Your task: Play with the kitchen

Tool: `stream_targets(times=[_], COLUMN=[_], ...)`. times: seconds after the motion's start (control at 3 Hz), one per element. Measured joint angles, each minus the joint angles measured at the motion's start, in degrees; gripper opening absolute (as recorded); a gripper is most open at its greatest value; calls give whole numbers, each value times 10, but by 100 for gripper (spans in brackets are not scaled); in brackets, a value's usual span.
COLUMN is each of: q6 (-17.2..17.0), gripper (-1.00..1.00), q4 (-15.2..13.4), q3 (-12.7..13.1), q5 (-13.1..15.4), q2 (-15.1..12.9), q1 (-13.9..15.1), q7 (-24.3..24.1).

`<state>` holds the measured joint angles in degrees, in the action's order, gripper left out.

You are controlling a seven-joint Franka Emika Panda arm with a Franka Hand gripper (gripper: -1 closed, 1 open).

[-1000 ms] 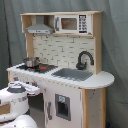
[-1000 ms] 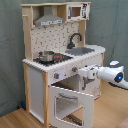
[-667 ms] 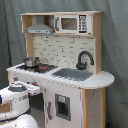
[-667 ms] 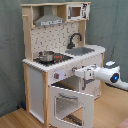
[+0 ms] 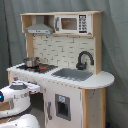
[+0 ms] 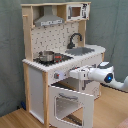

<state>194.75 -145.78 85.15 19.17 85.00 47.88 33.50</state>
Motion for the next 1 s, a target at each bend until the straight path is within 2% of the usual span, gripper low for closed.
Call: stream_targets(times=[0.33, 1.0], q6=[0, 0], gripper=[-100, -100], q4=[0, -8], q3=[0, 0], q5=[0, -4], q2=[0, 0], q1=[0, 0], q7=[0, -113])
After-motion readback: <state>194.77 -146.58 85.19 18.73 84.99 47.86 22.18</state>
